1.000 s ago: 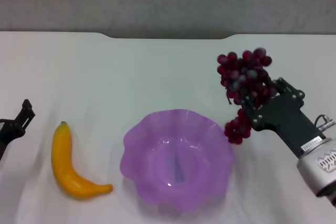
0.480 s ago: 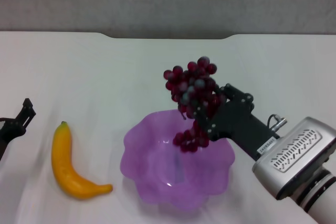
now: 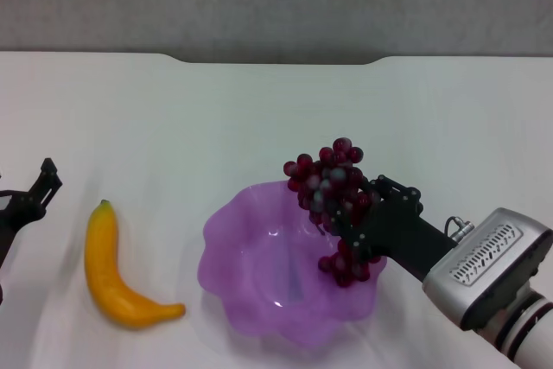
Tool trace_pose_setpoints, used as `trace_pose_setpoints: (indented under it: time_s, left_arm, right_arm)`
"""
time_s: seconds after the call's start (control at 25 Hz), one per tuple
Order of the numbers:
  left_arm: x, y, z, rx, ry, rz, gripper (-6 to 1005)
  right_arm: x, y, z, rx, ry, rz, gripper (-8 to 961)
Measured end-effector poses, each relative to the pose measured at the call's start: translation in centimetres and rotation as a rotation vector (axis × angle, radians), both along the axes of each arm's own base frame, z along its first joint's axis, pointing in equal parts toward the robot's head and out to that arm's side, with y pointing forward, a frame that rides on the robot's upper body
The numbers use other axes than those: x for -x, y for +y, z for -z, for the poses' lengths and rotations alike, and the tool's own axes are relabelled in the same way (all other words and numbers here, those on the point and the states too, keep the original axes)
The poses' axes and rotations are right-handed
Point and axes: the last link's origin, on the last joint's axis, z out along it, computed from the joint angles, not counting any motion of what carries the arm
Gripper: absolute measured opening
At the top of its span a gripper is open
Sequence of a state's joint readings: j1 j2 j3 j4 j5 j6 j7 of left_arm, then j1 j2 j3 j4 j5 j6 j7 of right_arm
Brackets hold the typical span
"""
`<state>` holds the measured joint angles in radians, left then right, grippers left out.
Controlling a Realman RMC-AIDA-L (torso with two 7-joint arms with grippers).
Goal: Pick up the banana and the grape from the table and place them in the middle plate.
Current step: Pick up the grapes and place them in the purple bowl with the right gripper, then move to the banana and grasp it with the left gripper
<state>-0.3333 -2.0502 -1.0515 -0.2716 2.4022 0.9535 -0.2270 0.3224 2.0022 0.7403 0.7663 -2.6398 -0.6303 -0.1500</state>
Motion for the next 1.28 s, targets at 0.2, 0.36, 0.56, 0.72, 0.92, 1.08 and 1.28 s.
trace_pose_setpoints:
  time_s: [0.2, 0.36, 0.56, 0.72, 0.92, 1.08, 1.28]
  left_arm:
    - [-0.2, 0.2, 0.1, 0.004, 0.0, 0.007, 891]
    - [-0.3, 0.2, 0.2, 0.005, -0.001, 0.007, 890]
    - [-0.1, 0.1, 0.1, 0.002, -0.002, 0.003, 890]
    - [-0.1, 0.1, 0.1, 0.002, -0.002, 0.003, 890]
    - [-0.2, 0.1, 0.1, 0.002, -0.002, 0.004, 890]
    - [-0.2, 0.1, 0.1, 0.003, -0.004, 0.004, 890]
    - [-0.3, 0.1, 0.3, 0.01, 0.0, 0.008, 890]
  right_arm:
    - [-0.1, 0.3, 0.2, 0.016, -0.002, -0.005, 504]
    - [-0.2, 0.5, 0.1, 0.011, -0.003, -0.006, 528]
    - [-0.2, 0.6, 0.0, 0.005, 0.003, -0.011, 557]
    - [0.0, 0.6, -0.2, -0.005, 0.016, -0.026, 644]
    - [0.1, 0.8, -0.6, -0.015, 0.061, -0.025, 839]
    - [-1.0, 1.3, -2.7, -0.086, 0.169, -0.022, 872]
    - [-3.9, 2.1, -6.3, -0.204, 0.252, 0.038, 861]
